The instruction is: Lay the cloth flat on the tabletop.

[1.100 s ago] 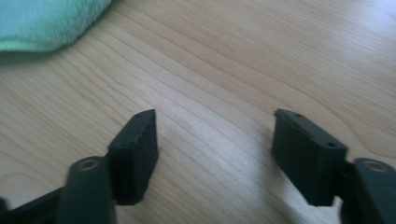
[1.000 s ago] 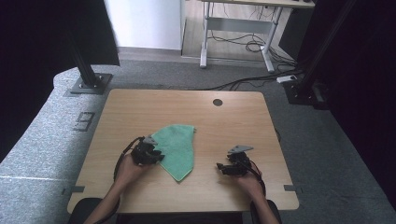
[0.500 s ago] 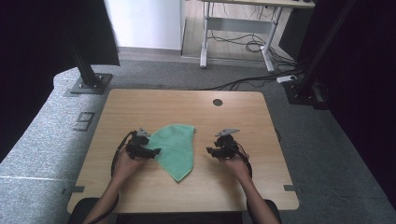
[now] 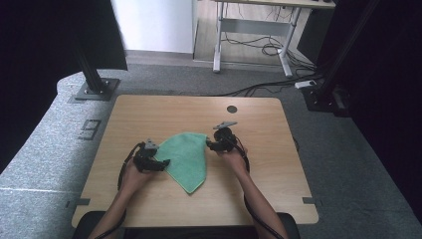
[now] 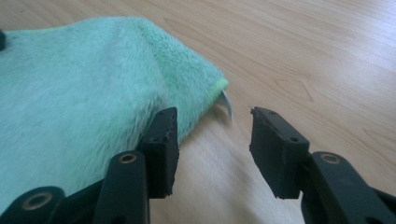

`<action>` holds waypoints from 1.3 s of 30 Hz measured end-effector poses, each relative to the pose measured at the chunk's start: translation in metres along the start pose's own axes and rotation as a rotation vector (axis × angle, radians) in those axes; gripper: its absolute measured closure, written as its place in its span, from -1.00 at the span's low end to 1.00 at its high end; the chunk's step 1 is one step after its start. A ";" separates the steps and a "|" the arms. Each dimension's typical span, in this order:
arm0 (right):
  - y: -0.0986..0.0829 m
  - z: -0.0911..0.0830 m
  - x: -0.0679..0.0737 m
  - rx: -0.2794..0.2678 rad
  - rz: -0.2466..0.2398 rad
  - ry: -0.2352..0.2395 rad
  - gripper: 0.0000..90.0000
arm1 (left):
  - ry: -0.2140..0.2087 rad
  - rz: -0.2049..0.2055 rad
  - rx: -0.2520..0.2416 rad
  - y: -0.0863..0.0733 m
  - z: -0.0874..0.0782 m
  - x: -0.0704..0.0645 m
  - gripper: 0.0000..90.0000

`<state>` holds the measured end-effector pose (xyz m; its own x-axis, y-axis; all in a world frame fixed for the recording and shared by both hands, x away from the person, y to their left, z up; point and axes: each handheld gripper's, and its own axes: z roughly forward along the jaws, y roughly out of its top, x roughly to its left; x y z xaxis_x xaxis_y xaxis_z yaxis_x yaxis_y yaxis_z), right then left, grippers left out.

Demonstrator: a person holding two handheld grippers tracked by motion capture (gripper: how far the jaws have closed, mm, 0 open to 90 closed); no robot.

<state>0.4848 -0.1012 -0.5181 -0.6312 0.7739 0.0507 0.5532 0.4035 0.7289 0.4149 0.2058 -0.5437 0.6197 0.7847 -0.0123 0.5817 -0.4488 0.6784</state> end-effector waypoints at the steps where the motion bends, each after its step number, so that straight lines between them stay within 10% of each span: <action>1: 0.001 0.005 0.000 0.004 0.002 0.002 0.09 | 0.002 0.000 -0.003 0.000 0.000 0.000 -0.47; 8: 0.001 0.032 0.008 0.037 -0.003 0.014 0.15 | 0.004 -0.002 -0.012 -0.001 0.000 0.000 -0.49; 18: 0.006 0.029 0.015 0.032 -0.040 0.053 0.92 | 0.006 -0.003 -0.022 -0.002 0.001 -0.001 -0.49; 34: 0.052 -0.051 0.013 -0.080 -0.112 -0.011 0.92 | -0.002 0.006 -0.015 -0.001 0.001 -0.001 -0.48; 39: 0.066 -0.051 0.028 -0.062 -0.150 -0.057 0.33 | -0.001 0.005 -0.012 -0.001 0.000 -0.001 -0.48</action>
<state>0.4762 -0.0774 -0.4338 -0.6714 0.7344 -0.0999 0.4188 0.4871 0.7663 0.4137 0.2054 -0.5449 0.6230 0.7821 -0.0097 0.5723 -0.4474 0.6873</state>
